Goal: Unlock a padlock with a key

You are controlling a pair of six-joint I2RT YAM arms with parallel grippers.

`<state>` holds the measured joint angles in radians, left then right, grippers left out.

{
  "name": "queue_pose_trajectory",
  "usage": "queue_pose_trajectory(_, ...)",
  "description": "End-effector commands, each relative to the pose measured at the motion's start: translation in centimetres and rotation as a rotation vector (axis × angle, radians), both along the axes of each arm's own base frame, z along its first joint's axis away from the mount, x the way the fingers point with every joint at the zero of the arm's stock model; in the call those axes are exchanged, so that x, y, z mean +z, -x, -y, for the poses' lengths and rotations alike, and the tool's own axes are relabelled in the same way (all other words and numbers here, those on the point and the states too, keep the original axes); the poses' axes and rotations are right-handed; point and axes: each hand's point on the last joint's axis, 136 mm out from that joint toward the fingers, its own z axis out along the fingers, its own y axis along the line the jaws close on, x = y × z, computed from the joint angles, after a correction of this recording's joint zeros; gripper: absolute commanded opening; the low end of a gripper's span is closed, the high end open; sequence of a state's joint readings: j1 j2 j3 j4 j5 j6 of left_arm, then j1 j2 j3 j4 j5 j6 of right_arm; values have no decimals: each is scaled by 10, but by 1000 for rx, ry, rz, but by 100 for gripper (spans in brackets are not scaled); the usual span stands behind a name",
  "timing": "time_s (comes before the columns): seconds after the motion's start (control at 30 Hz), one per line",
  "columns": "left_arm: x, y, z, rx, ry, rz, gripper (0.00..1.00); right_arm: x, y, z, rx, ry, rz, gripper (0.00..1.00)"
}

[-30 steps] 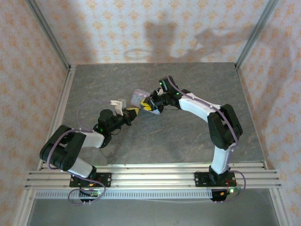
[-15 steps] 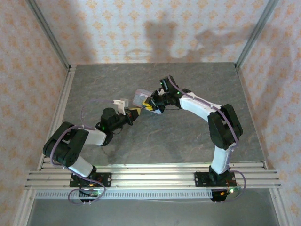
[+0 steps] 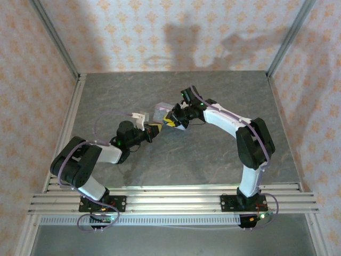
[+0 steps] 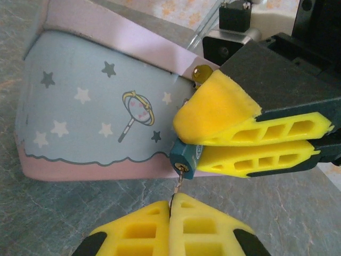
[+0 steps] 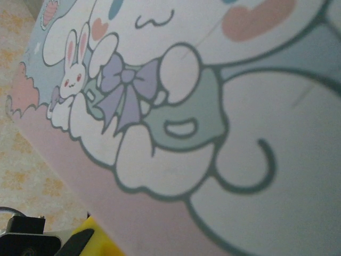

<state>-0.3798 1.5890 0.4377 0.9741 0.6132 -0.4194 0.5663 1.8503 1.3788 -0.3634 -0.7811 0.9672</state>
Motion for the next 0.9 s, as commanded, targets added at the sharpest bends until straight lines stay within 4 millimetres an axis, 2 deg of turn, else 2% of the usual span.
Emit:
queue_pose_trajectory(0.0,40,-4,24,-80,94,123,0,26,30,-33,152,-124,-25,0)
queue_pose_trajectory(0.2,39,-7,27,-79,167,125,0,28,34,-31,157,-135,-27,0)
queue_pose_trajectory(0.57,52,-5,26,-68,116,149,0,18,41,-22,191,-62,-22,0)
queue_pose_trajectory(0.87,46,-10,33,-83,138,99,0,12,48,-20,243,-17,-2,0)
